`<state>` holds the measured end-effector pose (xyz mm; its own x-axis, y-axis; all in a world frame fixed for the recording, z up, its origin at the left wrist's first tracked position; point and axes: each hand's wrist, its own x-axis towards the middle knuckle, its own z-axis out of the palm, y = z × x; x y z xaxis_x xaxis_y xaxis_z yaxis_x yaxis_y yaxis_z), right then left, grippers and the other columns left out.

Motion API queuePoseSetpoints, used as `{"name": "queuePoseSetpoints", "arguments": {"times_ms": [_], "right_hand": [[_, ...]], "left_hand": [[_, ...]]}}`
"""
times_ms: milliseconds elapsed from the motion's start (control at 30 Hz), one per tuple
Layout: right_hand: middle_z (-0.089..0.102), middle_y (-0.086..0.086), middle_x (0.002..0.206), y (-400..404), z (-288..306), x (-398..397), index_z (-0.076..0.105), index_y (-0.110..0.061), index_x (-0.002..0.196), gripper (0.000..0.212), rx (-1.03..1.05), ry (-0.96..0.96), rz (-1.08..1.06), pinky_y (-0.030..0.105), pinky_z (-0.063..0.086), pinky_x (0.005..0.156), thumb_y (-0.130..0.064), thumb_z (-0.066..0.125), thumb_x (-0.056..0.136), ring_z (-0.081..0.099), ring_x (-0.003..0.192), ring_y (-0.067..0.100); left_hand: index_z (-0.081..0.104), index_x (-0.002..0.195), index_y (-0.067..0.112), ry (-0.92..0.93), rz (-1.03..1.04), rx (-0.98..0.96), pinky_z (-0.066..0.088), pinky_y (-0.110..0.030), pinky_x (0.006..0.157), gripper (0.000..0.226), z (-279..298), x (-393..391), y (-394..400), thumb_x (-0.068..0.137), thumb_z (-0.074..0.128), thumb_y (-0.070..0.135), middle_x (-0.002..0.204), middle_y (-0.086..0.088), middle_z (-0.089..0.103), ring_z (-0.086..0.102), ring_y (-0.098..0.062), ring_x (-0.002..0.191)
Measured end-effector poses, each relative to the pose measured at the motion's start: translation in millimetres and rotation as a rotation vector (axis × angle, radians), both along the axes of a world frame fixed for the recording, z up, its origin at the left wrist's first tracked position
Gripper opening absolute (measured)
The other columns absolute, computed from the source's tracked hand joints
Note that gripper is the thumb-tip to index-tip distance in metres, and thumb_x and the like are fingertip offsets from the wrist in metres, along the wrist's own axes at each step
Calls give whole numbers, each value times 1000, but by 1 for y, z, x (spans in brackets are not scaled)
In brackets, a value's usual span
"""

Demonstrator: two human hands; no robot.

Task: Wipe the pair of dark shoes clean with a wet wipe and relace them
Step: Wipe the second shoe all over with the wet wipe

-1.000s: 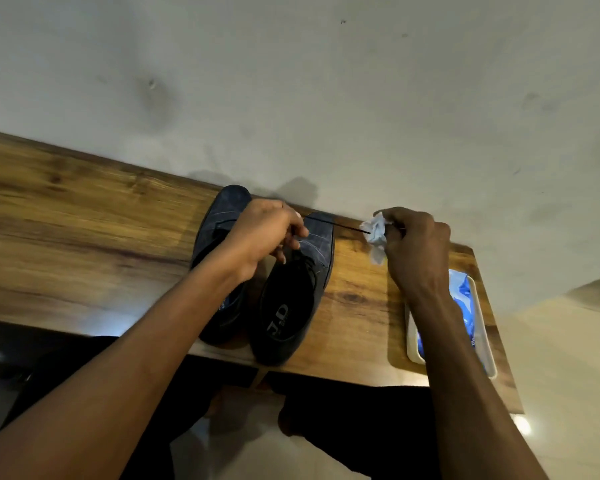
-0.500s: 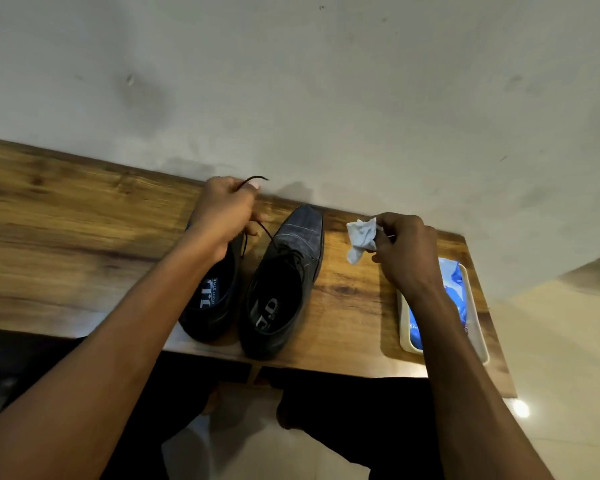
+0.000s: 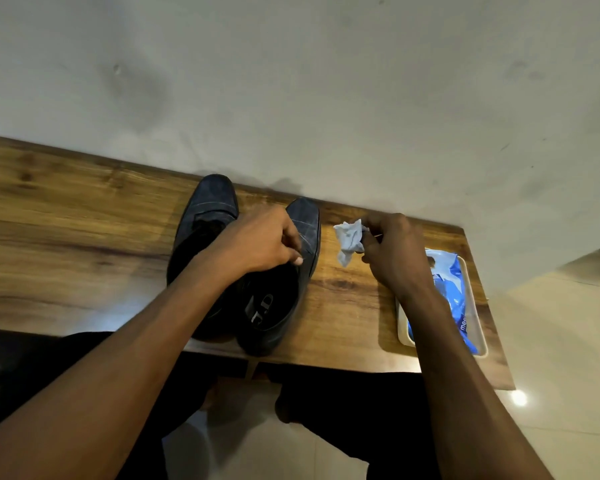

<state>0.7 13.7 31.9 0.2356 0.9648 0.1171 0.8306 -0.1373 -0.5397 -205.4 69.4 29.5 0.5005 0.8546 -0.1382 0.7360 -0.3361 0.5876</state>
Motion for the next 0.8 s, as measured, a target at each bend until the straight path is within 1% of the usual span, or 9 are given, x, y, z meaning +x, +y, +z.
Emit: {"name": "queuePoseSetpoints", "arguments": {"times_ms": [67, 100, 200, 367, 467, 533, 633, 700, 800], "right_hand": [[77, 6, 94, 0, 0, 0, 78, -12, 105, 20, 15, 8, 12, 34, 57, 70, -5, 59, 98, 71, 77, 21], [77, 6, 94, 0, 0, 0, 77, -11, 104, 20, 18, 8, 15, 35, 57, 71, -5, 59, 98, 71, 76, 21], [77, 6, 94, -1, 1, 0, 78, -10, 103, 20, 20, 3, 18, 29, 52, 69, -4, 60, 98, 71, 76, 21], [77, 7, 96, -3, -1, 2, 77, -9, 103, 19, 25, 29, 5, 28, 51, 68, -4, 60, 98, 69, 76, 19], [77, 8, 92, -4, -2, 2, 78, -8, 98, 20, 45, 74, 6, 43, 60, 73, -1, 59, 96, 72, 79, 24], [77, 7, 90, -3, -4, 3, 77, -10, 97, 21, 51, 121, -5, 51, 61, 73, 0, 59, 94, 72, 79, 25], [76, 8, 89, -1, -6, 5, 75, -10, 97, 18, 27, 180, -30, 52, 62, 70, -2, 59, 94, 74, 77, 25], [77, 9, 95, 0, -5, 5, 74, -8, 101, 17, 3, 239, -42, 46, 64, 66, -2, 58, 96, 75, 76, 21], [75, 11, 104, -1, -4, 6, 72, -9, 103, 16, -16, 306, -43, 32, 64, 60, -2, 57, 98, 75, 79, 15]], "left_hand": [[80, 89, 28, 51, -28, 10, 58, -36, 80, 13, -4, 1, 2, 77, 84, 29, 89, 11, 73, 67, -8, 85], [79, 86, 27, 68, -47, 28, 57, -34, 76, 8, -5, 2, 2, 79, 83, 27, 85, 12, 70, 66, -8, 82], [78, 85, 24, 89, -105, 51, 51, -28, 69, 3, -5, 5, 2, 84, 78, 22, 81, 13, 63, 60, -6, 76], [77, 89, 19, 145, -258, 65, 53, -34, 76, 3, -3, 3, 7, 88, 74, 18, 91, 4, 64, 59, -10, 84], [68, 84, 15, 156, -284, 93, 50, -41, 79, 11, -8, 5, 7, 95, 63, 16, 94, 3, 56, 56, -16, 85], [61, 89, 13, 96, -264, 72, 47, -40, 80, 12, -10, 7, 7, 98, 55, 16, 94, 0, 56, 55, -20, 87], [57, 92, 18, -29, -200, 1, 49, -38, 79, 9, -10, 6, 7, 100, 52, 16, 91, 1, 65, 60, -19, 85], [57, 97, 19, -157, -148, -105, 49, -32, 75, 8, -10, 7, 6, 100, 52, 13, 84, 2, 68, 63, -11, 79], [57, 107, 22, -406, -43, -288, 44, -25, 62, 11, -5, 8, 6, 102, 52, 15, 74, 6, 64, 55, -1, 59]]}}
